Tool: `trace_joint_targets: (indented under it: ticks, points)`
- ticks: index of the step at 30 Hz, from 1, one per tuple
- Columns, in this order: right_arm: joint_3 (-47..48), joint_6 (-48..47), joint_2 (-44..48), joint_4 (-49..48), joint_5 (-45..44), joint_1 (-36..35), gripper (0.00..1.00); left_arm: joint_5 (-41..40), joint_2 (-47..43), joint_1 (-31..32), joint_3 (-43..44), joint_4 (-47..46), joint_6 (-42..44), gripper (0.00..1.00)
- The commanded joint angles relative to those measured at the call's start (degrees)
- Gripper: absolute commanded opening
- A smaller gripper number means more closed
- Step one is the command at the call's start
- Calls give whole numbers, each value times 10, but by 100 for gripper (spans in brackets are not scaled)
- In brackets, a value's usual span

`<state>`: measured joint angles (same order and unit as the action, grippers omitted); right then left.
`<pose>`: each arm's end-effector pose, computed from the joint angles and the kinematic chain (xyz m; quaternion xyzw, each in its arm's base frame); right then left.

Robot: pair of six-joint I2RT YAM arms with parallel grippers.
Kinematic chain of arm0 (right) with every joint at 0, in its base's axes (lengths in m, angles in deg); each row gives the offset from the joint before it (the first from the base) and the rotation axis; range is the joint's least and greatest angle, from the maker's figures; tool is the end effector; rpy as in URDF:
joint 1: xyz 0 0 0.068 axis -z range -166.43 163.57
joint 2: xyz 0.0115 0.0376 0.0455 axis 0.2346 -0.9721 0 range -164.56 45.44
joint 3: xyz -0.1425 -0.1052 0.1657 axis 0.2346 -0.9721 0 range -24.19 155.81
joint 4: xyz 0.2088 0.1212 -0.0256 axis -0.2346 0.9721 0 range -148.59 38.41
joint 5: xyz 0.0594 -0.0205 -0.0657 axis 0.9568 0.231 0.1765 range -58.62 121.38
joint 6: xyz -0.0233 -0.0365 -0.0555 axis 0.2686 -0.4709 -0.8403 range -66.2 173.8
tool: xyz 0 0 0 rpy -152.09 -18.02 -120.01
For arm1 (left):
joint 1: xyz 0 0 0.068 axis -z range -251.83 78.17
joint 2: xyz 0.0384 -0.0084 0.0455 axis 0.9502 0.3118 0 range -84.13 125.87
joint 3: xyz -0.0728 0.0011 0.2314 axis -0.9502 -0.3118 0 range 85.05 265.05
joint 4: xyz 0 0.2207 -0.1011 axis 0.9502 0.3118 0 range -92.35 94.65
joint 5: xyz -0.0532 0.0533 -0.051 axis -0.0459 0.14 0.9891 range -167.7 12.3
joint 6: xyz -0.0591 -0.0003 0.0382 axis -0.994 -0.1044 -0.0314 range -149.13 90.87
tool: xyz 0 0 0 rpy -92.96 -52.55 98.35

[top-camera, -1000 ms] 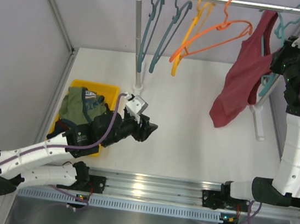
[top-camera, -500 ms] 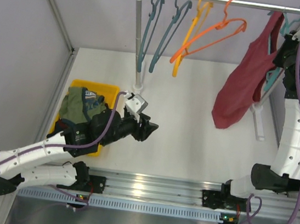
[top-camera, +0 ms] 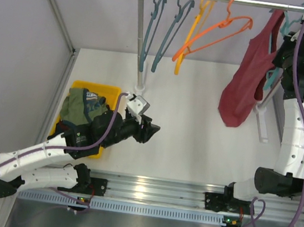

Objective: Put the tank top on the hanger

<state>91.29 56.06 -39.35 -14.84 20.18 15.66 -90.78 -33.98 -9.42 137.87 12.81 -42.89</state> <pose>0.2882 -0.0218 0.4821 0.0903 0.7763 -0.0755 0.6193 0.1133 -0.1889 0.3344 0.2542 0.7353 -0.3137 0.5443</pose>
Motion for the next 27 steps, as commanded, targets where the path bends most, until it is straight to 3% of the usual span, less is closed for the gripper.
trace_joint_targets:
  ticks: [1,3,10,14,18,20,27]
  points:
    - [-7,9,25,-24,7,9,15,-7,1,3,19,-5,7,52]
    - [-10,13,33,-24,11,9,30,-6,2,3,21,-4,8,53]
    - [-21,20,65,-5,13,9,53,-16,6,3,30,1,15,53]
    - [-35,28,97,13,7,9,71,-26,7,3,35,7,18,53]
    - [-92,49,161,26,11,9,85,-33,9,3,39,13,15,53]
    - [-124,65,203,25,32,9,100,-34,11,3,39,13,13,53]
    - [-334,101,344,32,72,8,100,-81,21,3,40,30,-8,53]
